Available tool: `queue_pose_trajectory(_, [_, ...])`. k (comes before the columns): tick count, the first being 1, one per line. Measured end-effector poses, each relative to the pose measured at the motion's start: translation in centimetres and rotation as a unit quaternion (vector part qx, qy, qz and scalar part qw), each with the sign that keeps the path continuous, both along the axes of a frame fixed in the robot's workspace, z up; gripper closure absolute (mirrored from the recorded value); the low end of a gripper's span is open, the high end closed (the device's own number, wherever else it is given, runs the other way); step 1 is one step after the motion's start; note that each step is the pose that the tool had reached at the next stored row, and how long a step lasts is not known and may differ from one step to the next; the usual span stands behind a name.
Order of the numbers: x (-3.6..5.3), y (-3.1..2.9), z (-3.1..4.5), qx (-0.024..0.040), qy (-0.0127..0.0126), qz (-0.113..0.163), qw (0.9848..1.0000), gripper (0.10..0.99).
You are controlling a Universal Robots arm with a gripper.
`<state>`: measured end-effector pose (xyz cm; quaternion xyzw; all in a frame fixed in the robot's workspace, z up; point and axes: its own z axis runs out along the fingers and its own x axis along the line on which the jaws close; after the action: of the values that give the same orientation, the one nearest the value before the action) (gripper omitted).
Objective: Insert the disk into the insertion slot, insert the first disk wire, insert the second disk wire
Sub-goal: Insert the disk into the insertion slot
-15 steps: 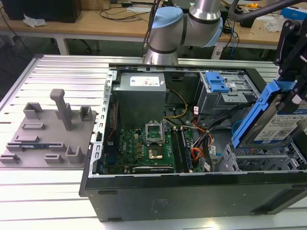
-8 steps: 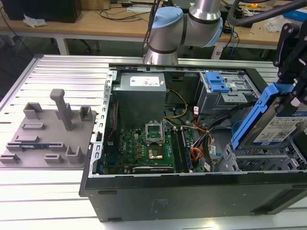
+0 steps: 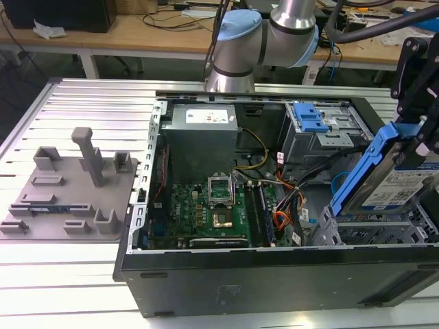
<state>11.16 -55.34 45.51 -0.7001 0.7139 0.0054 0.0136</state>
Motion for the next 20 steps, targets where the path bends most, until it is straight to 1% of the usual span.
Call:
queue_pose_trajectory(5, [0.01, -0.04, -0.33, -0.0001, 0.0001, 0.000, 1.0000, 0.722])
queue_pose_trajectory(8, [0.01, -0.07, -0.64, -0.0001, 0.0003, 0.000, 1.0000, 0.722])
queue_pose_trajectory(14, [0.02, -0.10, -1.47, 0.0000, 0.0017, 0.000, 1.0000, 0.722])
queue_pose_trajectory(16, [0.02, -0.10, -1.84, 0.0000, 0.0020, 0.000, 1.0000, 0.722])
queue_pose_trajectory(18, [0.02, -0.10, -2.54, 0.0000, 0.0020, 0.000, 1.0000, 0.722])
queue_pose_trajectory(20, [0.02, -0.10, -2.99, 0.0000, 0.0020, 0.000, 1.0000, 0.722])
